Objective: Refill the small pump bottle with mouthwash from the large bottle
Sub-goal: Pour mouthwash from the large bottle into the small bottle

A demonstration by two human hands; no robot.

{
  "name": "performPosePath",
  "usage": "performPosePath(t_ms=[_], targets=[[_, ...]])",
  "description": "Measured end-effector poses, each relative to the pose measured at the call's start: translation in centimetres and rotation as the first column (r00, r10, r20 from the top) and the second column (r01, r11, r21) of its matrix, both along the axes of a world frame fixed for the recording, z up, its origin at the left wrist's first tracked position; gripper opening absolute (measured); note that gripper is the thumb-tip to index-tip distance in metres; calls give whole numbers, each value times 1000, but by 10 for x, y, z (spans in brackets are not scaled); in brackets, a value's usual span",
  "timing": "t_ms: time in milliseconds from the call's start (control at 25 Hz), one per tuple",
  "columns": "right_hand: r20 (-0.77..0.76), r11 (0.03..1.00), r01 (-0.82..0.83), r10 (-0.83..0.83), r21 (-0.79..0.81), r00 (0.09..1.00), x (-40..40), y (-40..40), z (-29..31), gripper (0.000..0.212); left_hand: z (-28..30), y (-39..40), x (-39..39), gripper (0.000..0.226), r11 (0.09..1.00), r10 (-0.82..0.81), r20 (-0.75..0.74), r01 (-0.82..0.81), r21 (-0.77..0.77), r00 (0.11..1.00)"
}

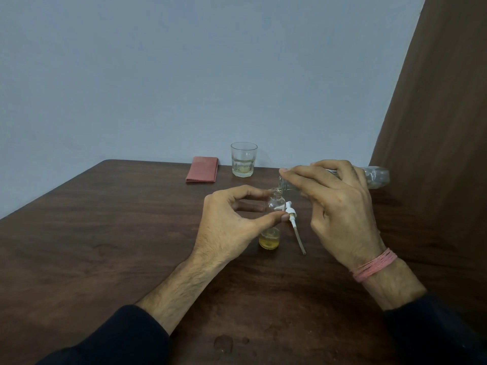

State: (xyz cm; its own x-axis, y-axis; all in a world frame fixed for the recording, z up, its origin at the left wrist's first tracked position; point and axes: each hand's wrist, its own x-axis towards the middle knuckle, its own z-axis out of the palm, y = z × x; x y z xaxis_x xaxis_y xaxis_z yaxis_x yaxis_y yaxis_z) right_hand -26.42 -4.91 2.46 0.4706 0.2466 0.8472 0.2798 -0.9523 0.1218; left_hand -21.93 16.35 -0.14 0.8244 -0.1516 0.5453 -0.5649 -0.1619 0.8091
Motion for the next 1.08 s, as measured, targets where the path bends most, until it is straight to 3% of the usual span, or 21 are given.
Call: performPosePath(t_ms=[1080], targets=[[4, 1000, 7, -7, -6, 1000, 0, 1, 1, 72, -1, 1, 1, 47, 1000, 10, -15, -10, 3, 1000]])
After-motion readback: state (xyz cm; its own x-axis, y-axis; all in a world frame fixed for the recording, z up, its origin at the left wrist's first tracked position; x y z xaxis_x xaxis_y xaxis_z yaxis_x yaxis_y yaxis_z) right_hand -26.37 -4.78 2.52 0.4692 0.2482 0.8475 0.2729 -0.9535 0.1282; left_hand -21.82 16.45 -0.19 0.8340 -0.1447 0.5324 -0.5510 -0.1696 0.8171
